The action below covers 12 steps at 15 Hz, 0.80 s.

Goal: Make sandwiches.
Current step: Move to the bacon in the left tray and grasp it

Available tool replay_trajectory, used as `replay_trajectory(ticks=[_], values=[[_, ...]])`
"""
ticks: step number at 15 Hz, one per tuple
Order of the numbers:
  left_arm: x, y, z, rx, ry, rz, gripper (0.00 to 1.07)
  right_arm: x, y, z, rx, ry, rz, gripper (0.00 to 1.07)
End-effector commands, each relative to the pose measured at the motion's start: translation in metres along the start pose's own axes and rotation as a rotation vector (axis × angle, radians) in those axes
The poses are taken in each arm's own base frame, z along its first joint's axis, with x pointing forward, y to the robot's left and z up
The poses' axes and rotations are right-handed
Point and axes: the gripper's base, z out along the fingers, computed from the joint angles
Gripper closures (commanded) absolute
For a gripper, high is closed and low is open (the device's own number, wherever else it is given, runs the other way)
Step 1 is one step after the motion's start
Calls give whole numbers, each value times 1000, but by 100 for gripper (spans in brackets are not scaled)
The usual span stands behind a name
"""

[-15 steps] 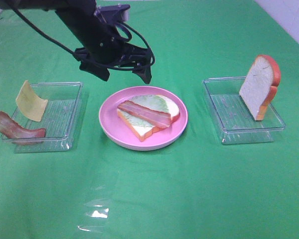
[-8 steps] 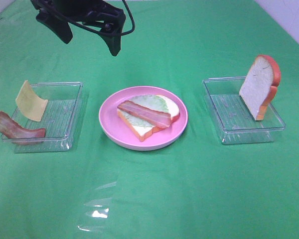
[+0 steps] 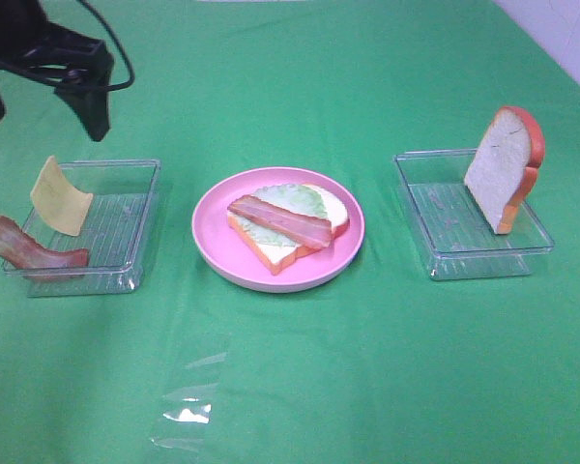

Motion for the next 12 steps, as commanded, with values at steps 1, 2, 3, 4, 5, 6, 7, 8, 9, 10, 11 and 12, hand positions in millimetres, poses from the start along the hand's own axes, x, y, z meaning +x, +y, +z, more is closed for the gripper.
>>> replay_trajectory(ticks=[1, 2, 3, 4, 5, 6, 7, 8, 9, 10, 11, 12], values=[[22, 21, -3, -6, 123, -63, 6, 2, 0, -2, 5, -35, 1, 10], [26, 34, 0, -14, 138, -96, 6, 2, 0, -2, 5, -35, 1, 10], [33, 54, 7, -22, 169, -152, 6, 2, 0, -2, 5, -35, 1, 10], [37, 62, 12, -25, 183, -173, 6, 2, 0, -2, 5, -35, 1, 10], [41, 71, 18, -29, 186, -199, 6, 2, 0, -2, 5, -35, 1, 10], [43, 77, 24, -26, 175, -220, 6, 2, 0, -2, 5, -35, 1, 10], [44, 79, 30, -16, 154, -234, 6, 2, 0, -2, 5, -35, 1, 10], [45, 78, 37, -6, 125, -241, 6, 2, 0, -2, 5, -35, 1, 10], [45, 78, 39, -2, 115, -245, 6, 2, 0, -2, 5, -35, 1, 10], [47, 77, 47, 7, 94, -245, 6, 2, 0, -2, 5, -35, 1, 10], [48, 77, 54, 7, 82, -239, 6, 2, 0, -2, 5, -35, 1, 10], [49, 78, 62, 5, 87, -237, 6, 2, 0, -2, 5, -35, 1, 10]])
